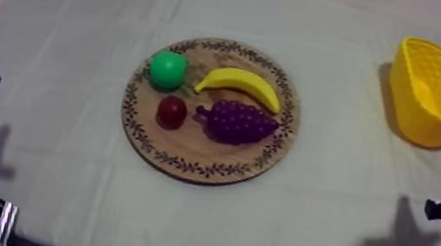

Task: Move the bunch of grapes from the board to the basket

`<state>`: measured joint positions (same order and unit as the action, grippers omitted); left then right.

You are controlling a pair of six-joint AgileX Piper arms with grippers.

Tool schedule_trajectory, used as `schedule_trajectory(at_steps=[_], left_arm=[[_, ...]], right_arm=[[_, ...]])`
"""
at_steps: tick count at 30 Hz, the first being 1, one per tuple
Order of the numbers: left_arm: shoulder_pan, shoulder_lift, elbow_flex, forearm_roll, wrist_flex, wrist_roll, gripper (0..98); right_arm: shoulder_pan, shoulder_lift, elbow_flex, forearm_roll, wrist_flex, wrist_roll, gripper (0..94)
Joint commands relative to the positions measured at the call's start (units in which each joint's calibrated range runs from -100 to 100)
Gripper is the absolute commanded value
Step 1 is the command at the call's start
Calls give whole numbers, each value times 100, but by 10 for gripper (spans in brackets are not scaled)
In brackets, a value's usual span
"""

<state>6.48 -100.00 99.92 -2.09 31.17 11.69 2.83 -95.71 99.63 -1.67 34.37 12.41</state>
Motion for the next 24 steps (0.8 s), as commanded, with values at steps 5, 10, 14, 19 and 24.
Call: schedule_trajectory(at_steps=[5,10,14,19,24], left_arm=[[0,0,-3,-3,-5,0,1],[0,0,-3,-3,-5,0,1],[0,0,-3,-3,-5,0,1],[0,0,-3,-3,-5,0,1],[0,0,-3,-3,-5,0,1]], right_arm=[[-8,-4,15,13,-66,-504,6],[-8,-4,15,17,-66,-507,6],[-8,-4,15,17,-66,-494,6],[-8,-4,15,-8,-109,-333,6],[-82,150,-198,120,-274,-252,7]])
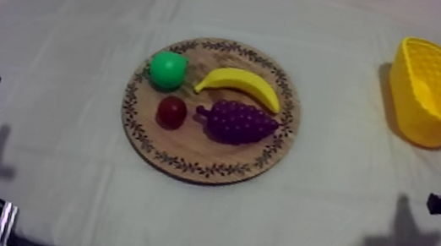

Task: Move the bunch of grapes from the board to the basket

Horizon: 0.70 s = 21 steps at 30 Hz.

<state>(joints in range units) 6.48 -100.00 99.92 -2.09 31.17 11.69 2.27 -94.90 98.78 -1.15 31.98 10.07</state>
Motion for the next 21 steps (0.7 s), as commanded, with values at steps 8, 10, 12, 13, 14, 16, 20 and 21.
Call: schedule_trajectory(at_steps=[8,10,12,13,14,16,20,21], left_arm=[[0,0,-3,-3,-5,0,1],[0,0,-3,-3,-5,0,1],[0,0,-3,-3,-5,0,1],[0,0,-3,-3,-5,0,1],[0,0,-3,-3,-5,0,1],[0,0,-3,-3,-5,0,1],[0,0,-3,-3,-5,0,1],[0,0,-3,-3,-5,0,1]], right_arm=[[-427,1264,-1578,404,-29,-46,6],[-545,1643,-2057,422,51,-18,6],[-683,2021,-2547,408,196,41,6],[-758,2209,-2790,386,291,86,6],[-833,2397,-3027,358,393,135,6],[-997,2769,-3486,303,615,245,5],[-1369,3483,-4245,320,913,335,5],[-1474,3657,-4409,357,959,321,4]])
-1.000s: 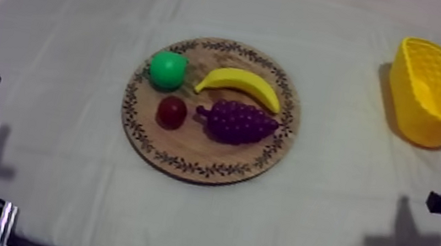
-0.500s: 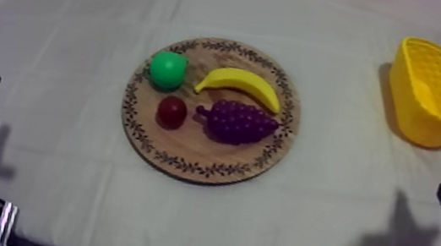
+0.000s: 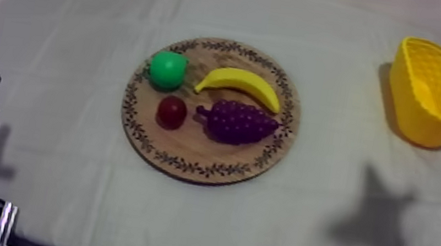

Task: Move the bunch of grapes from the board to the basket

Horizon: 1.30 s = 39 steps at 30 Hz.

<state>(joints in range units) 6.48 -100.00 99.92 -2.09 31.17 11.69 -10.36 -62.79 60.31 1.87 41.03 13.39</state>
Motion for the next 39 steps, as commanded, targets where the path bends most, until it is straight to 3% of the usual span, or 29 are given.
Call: schedule_trajectory(at_steps=[1,7,24,39], left_arm=[[0,0,-3,-3,-5,0,1],[0,0,-3,-3,-5,0,1],[0,0,-3,-3,-5,0,1],[0,0,-3,-3,-5,0,1]], right_arm=[[-300,622,-724,89,99,-21,4],[-677,1658,-1798,108,688,146,4],[-1452,3993,-4552,-168,2944,672,4],[-1779,6012,-6199,-168,4851,936,4]])
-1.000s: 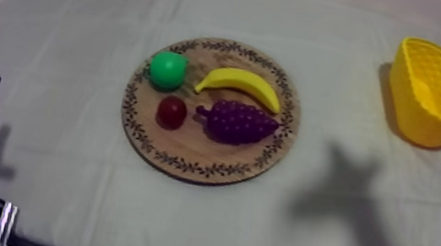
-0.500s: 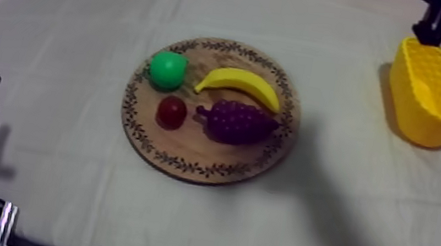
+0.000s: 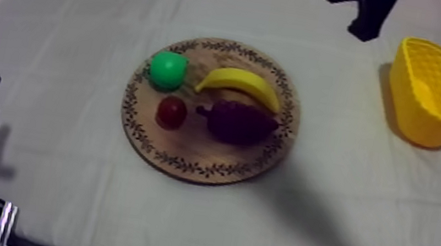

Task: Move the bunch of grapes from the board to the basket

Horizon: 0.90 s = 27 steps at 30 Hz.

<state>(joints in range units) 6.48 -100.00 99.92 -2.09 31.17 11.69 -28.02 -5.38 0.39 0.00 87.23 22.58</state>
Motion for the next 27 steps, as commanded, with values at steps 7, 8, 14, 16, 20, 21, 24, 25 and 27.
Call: schedule_trajectory(at_steps=[7,8,14,16,20,21,24,25,27], left_arm=[[0,0,-3,-3,-5,0,1],[0,0,-3,-3,-5,0,1],[0,0,-3,-3,-5,0,1],[0,0,-3,-3,-5,0,1],[0,0,-3,-3,-5,0,1],[0,0,-3,-3,-5,0,1],[0,0,-3,-3,-5,0,1],[0,0,-3,-3,-5,0,1],[0,0,-3,-3,-5,0,1]], right_arm=[[-143,1120,-978,7,967,55,4],[-165,1233,-1055,3,1007,36,4],[-291,1862,-1364,-20,1108,-66,4],[-329,2046,-1414,-23,1120,-87,4],[-407,2368,-1476,5,1129,-120,15],[-418,2430,-1487,10,1130,-130,29],[-427,2561,-1532,21,1129,-170,148],[-423,2588,-1546,28,1127,-188,233],[-412,2623,-1572,58,1121,-225,406]])
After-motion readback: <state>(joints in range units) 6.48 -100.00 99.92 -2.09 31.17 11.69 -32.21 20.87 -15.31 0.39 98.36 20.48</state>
